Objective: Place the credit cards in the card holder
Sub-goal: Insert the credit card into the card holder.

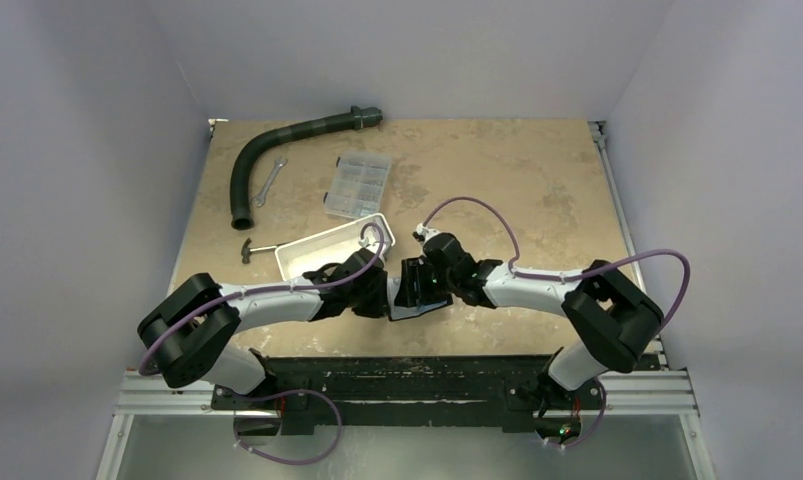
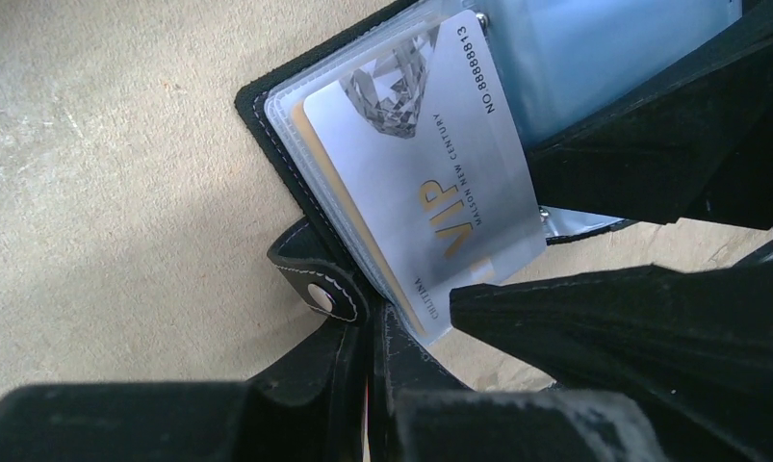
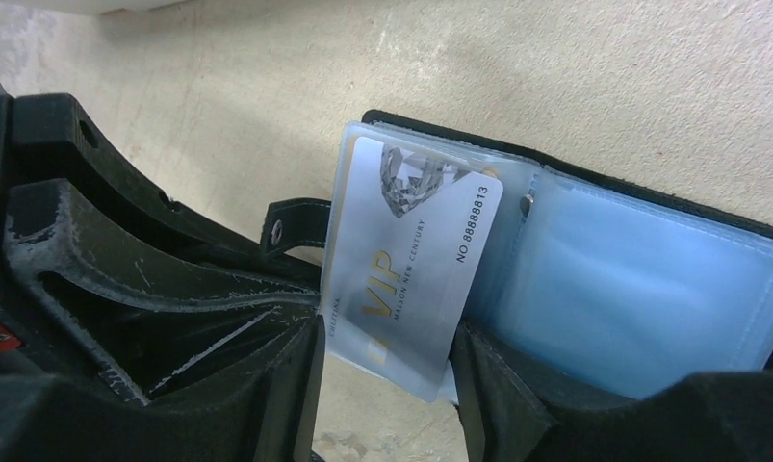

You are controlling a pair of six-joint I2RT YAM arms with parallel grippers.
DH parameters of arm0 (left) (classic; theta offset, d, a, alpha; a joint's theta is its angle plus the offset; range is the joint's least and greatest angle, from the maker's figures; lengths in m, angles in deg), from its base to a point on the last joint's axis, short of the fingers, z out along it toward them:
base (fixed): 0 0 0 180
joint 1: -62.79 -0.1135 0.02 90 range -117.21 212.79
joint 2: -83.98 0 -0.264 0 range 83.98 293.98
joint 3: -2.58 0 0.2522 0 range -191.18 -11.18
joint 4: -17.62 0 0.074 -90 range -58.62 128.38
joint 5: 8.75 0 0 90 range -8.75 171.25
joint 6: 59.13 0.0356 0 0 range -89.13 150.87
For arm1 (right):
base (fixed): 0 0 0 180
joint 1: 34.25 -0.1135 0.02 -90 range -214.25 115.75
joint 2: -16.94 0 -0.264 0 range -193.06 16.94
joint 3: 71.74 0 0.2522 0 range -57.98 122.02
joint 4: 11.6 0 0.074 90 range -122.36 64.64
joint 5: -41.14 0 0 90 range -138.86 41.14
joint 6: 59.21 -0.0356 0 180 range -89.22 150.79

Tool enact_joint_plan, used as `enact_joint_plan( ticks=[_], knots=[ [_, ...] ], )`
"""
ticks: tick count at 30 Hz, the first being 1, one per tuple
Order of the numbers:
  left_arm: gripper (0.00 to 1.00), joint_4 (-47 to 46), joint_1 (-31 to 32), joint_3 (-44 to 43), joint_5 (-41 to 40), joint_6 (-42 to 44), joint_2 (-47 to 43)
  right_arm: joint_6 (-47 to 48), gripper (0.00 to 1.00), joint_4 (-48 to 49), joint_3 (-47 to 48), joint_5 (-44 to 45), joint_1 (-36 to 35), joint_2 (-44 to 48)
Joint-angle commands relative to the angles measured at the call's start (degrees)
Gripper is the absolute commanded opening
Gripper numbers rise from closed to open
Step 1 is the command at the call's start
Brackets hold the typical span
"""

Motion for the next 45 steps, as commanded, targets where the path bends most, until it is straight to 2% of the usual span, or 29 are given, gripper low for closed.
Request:
enact_joint_plan(
  ticks=[1,7,10,16,23,32,38,45],
  knots=[
    [0.03,-3.01,0.36,-1.79,1.57,-0.77,-0.79,2.9,0.6,0.13,2.86,1.06,-2.99,-1.8],
    [0.03,0.07,0.23,-2.06,-0.93,0.04,-2.43,3.4,0.71,1.59,0.37,-1.67,-1.63,0.93],
    [0.04,2.89,-0.45,-2.4,-3.43,0.92,-5.0,2.77,0.71,3.95,-1.8,-4.37,0.91,3.48],
    [0.05,4.42,-3.85,-2.46,-2.68,2.05,-8.09,2.28,0.73,5.61,-2.72,-7.8,3.6,4.73],
    [0.05,-0.76,-4.0,-2.86,1.4,1.56,-3.07,3.4,0.73,4.94,-1.54,-5.76,4.58,3.05],
    [0.04,-3.11,-3.87,-3.09,1.93,1.31,0.24,4.75,0.73,5.33,2.27,-6.14,1.46,-1.84],
    [0.04,-5.42,-3.7,-1.2,3.14,0.39,2.03,4.33,0.71,6.81,2.68,-5.61,-0.46,-1.29],
    [0.03,-7.52,-3.33,-0.81,3.71,-0.3,2.19,8.77,0.71,4.78,4.36,-2.38,-3.68,-1.26]
  ],
)
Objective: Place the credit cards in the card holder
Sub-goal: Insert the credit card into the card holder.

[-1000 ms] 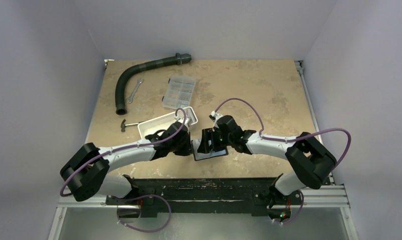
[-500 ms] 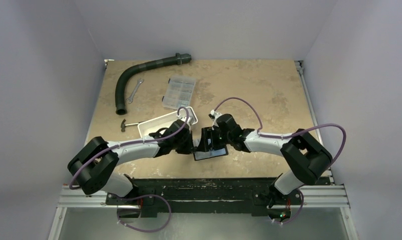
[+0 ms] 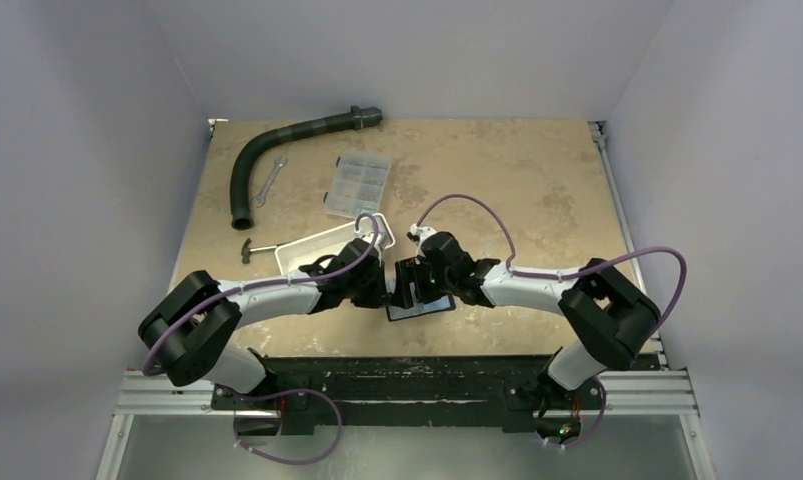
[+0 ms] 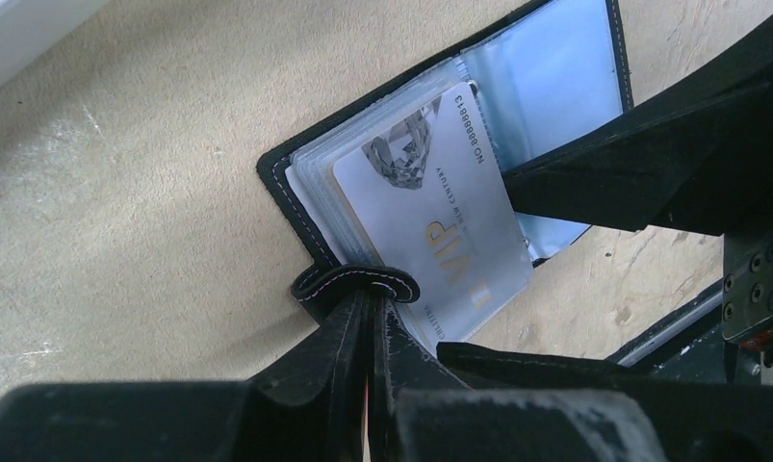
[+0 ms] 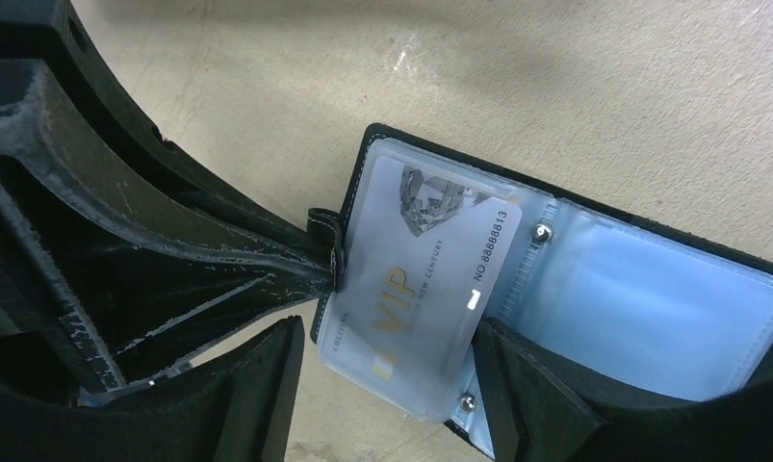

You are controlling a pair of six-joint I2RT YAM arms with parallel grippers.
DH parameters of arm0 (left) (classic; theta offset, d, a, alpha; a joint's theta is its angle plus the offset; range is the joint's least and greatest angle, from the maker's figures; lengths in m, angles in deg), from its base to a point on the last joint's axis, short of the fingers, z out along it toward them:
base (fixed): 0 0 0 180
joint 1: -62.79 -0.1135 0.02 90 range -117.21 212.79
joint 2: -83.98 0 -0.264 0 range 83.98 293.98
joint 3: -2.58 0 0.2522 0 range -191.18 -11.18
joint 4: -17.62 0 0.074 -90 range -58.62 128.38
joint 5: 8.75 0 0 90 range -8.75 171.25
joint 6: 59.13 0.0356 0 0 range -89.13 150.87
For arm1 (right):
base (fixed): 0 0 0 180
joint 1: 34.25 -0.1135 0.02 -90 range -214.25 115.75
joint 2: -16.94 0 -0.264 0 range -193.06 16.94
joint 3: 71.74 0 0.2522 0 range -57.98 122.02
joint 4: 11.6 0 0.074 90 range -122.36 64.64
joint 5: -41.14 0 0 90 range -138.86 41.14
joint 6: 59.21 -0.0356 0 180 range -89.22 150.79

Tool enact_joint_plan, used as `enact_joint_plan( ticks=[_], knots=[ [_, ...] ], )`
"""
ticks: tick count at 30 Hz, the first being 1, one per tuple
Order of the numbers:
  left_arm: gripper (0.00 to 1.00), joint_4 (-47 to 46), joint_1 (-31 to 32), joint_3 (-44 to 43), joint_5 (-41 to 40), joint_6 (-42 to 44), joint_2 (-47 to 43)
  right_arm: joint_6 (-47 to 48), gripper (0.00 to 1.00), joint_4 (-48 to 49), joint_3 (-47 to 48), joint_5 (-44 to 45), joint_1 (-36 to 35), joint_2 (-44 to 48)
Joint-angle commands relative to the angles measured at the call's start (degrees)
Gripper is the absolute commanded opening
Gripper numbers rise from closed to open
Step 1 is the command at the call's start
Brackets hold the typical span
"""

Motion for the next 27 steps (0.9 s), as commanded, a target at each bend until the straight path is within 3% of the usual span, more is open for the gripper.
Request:
enact_joint_plan(
  ticks=[1,4,9,13,17,21,27],
  knots=[
    [0.03,-5.92,0.44,0.39,1.38,-0.65,1.12,3.35,0.72,3.92,3.25,-1.49,-3.7,0.06],
    [0.03,-4.41,0.42,0.0,1.02,-0.22,-0.05,3.66,0.73,4.3,2.24,-2.74,-3.38,1.71],
    [0.08,2.47,-0.45,-1.08,-0.86,1.18,-5.84,0.1,0.75,5.85,-3.73,-3.5,3.59,9.7],
    [0.27,6.72,-1.79,-2.75,-0.08,2.77,-12.39,-0.72,0.84,8.13,-7.78,-7.92,7.81,17.45],
    [0.44,9.72,-3.02,-6.31,-0.01,4.06,-16.69,0.42,0.9,3.97,-7.72,-6.79,10.0,22.51],
    [0.51,10.86,-6.45,-10.3,-0.56,4.43,-17.09,1.12,0.99,1.01,-8.34,-3.91,11.16,25.13],
    [0.59,10.13,-8.19,-16.42,-10.51,4.29,-11.71,0.1,0.99,-0.05,-10.79,-1.23,11.43,27.66]
  ],
)
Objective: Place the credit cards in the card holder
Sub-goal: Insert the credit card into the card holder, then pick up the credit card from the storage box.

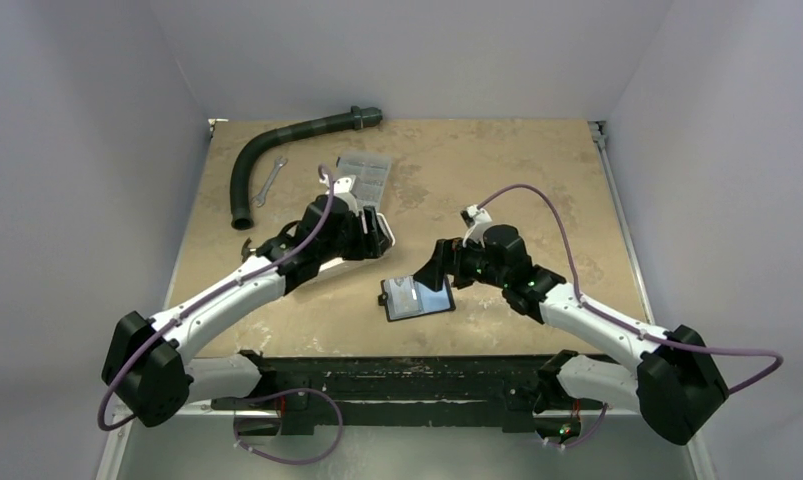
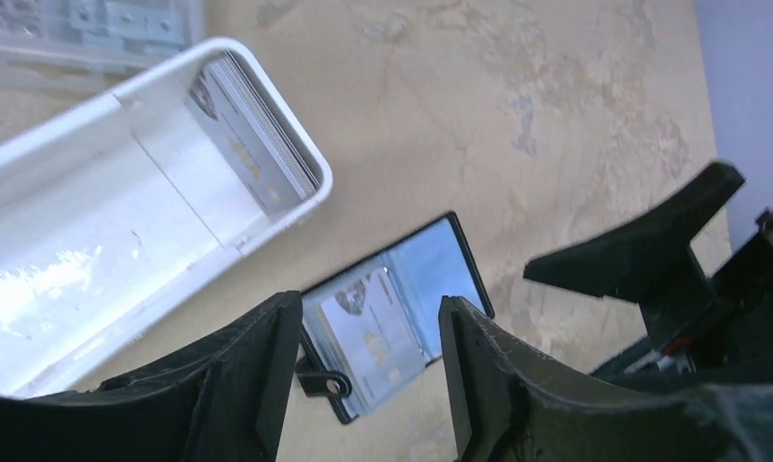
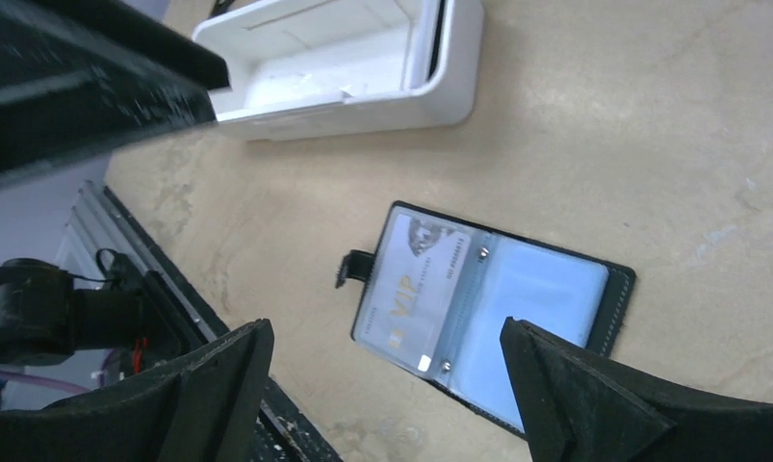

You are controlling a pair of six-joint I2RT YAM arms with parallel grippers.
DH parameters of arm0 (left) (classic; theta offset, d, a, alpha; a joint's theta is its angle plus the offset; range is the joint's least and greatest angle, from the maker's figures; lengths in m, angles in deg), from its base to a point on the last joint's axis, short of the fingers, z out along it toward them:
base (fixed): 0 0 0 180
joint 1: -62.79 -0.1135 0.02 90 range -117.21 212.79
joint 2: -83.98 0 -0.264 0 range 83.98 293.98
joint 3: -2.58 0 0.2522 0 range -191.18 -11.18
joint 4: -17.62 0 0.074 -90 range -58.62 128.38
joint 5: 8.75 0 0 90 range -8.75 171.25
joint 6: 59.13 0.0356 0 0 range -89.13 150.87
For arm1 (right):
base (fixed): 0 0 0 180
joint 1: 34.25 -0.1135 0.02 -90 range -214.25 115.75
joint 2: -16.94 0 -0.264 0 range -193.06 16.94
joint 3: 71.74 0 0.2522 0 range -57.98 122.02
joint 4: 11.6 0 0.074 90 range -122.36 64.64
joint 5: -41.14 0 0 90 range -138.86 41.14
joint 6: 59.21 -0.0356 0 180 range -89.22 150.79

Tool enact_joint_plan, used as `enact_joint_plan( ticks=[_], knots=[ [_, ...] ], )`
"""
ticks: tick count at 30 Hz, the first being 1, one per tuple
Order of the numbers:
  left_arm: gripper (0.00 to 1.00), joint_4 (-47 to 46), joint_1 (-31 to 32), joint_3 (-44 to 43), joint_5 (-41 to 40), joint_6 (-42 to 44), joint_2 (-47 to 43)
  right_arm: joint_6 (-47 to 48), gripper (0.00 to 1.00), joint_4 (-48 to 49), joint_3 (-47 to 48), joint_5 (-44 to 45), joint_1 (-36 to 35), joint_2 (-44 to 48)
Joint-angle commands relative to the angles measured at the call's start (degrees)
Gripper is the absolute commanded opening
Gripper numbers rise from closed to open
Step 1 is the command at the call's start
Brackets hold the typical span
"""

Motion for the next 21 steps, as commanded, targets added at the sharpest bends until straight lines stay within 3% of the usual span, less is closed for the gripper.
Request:
enact_joint_plan(
  ticks=[1,9,21],
  knots=[
    [0.61,-0.39,-0.9,-5.29,-9.31,0.28,4.93,-0.35,0.99,-1.66,-2.28,2.94,0.36,2.94],
    [0.66,-0.44,-1.93,-12.61,-14.02,-6.78,19.23,-0.31,0.99,-3.26,-4.3,4.51,0.51,6.75],
    [0.67,-8.69,-1.92,-12.85,-9.27,-9.71,28.76,-0.46,0.99,-3.38,-6.77,5.55,0.77,8.7]
  ],
)
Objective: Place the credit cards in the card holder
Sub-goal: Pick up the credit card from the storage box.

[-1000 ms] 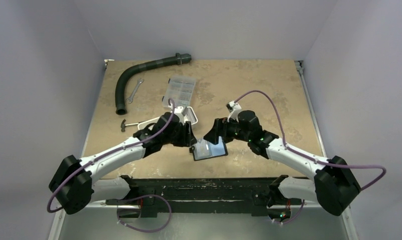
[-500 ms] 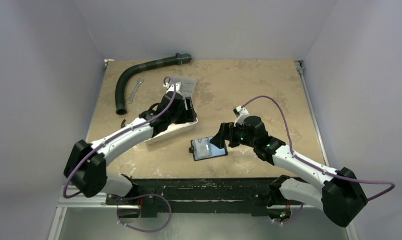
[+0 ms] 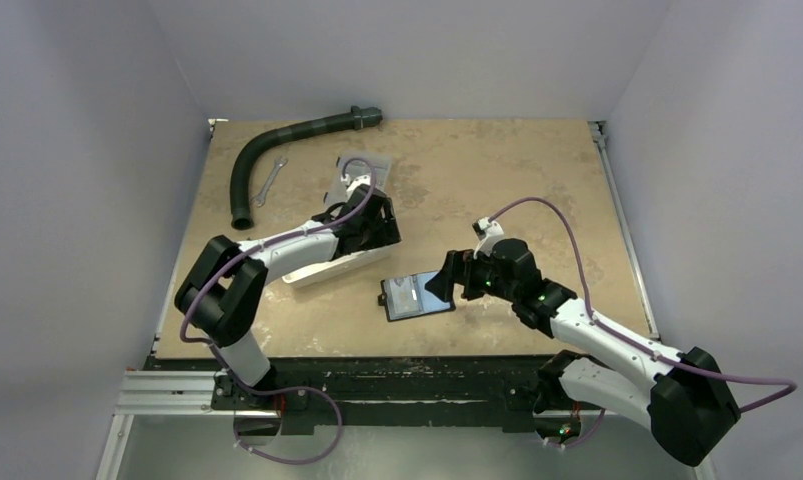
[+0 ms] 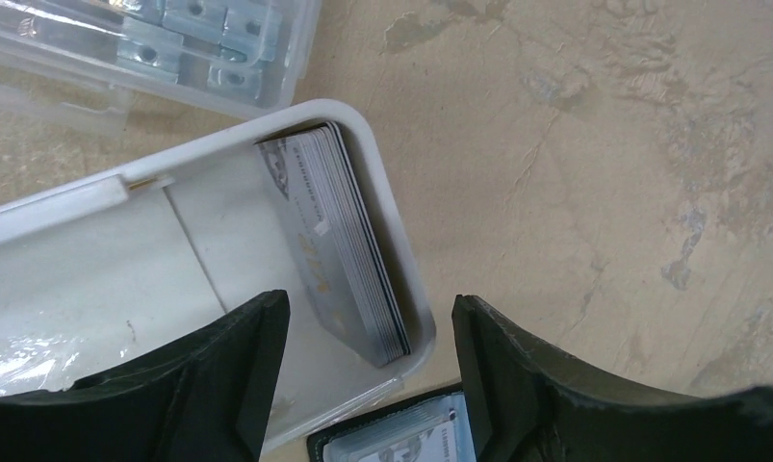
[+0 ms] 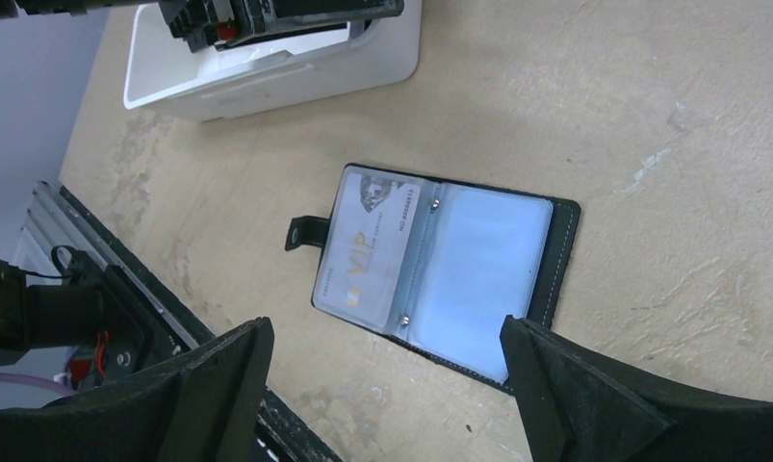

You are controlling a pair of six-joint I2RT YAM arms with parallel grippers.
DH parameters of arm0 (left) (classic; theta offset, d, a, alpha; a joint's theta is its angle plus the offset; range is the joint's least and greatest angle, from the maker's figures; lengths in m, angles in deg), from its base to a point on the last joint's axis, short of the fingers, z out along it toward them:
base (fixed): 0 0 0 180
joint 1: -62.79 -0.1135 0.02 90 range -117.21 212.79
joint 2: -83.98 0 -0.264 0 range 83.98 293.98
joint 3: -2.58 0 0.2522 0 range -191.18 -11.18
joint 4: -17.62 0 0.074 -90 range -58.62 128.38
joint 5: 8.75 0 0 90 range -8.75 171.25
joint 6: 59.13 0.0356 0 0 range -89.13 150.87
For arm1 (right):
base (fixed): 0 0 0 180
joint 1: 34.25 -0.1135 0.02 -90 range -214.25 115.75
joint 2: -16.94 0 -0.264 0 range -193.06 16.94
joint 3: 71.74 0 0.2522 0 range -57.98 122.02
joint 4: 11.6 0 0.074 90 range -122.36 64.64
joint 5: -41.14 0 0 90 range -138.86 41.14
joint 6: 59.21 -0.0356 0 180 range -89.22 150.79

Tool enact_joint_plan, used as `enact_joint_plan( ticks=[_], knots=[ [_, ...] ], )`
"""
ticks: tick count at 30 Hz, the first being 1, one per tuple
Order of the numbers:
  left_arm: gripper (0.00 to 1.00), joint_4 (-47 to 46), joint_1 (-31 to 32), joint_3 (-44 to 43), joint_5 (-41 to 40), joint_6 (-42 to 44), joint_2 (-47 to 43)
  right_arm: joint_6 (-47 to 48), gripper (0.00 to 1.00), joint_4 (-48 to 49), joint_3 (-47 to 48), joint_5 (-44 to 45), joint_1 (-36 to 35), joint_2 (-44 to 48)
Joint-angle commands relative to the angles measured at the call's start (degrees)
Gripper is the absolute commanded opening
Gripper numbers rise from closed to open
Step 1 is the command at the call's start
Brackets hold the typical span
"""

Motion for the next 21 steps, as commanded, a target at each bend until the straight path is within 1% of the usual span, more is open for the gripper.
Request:
enact_joint_plan(
  ticks=[1,4,8,10,17,21],
  knots=[
    [0.67,-7.08,-0.14,-1.12,2.16,-1.1,0.68,-0.31,0.99,0.35,-0.7,1.36,0.4,1.25],
    [0.66,-9.63,-0.25,0.01,3.03,-1.24,0.75,-0.57,0.99,0.67,-1.05,1.11,0.38,1.29],
    [0.54,-11.27,-0.22,0.41,3.97,-1.6,0.48,-0.79,0.99,0.74,-1.24,0.94,0.43,1.38],
    [0.5,-12.58,-0.18,0.54,3.82,-1.5,0.05,-1.0,0.99,0.84,-1.33,0.9,0.39,1.29],
    [0.38,-12.14,-0.19,0.94,2.85,-1.04,-1.09,-1.27,0.99,1.13,-1.28,0.48,0.4,0.88],
    [0.27,-12.02,-0.18,1.29,2.66,-0.82,-1.3,-1.41,0.99,1.23,-1.08,0.31,0.43,0.44]
  ],
)
